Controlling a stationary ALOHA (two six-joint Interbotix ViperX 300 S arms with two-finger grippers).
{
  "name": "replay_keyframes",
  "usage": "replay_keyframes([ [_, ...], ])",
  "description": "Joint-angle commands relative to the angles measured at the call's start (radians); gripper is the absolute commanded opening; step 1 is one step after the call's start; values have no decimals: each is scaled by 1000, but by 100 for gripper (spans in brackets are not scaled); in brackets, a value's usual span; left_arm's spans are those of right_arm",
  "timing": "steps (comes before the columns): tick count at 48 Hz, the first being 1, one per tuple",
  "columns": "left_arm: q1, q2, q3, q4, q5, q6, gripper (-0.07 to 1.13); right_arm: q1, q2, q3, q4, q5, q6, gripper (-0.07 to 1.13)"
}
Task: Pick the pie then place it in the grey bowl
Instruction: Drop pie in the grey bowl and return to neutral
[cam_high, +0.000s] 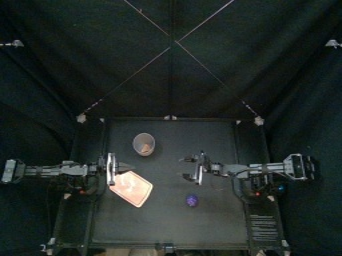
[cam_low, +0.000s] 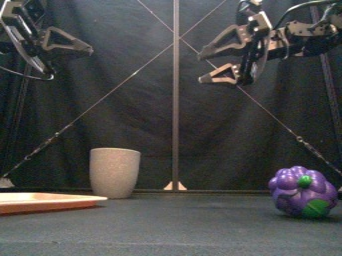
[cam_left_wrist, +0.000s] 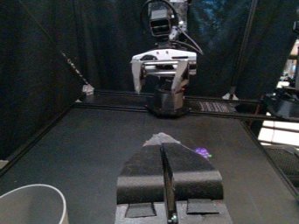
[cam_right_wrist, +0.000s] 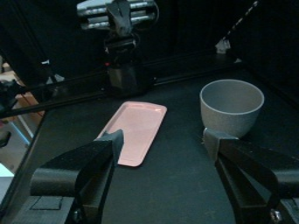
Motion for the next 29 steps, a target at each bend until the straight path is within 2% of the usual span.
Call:
replay_keyframes([
  [1,-5,3,-14,-2,-11,-2,0,2,-83,38,0,-20,-3,103],
  [13,-3,3,-12,-2,-11,-2,0,0,-161,97,3,-34,-2,103],
  [29,-3,3,-35,-2,-11,0,0,-5,-169,104,0,-34,-2,103],
])
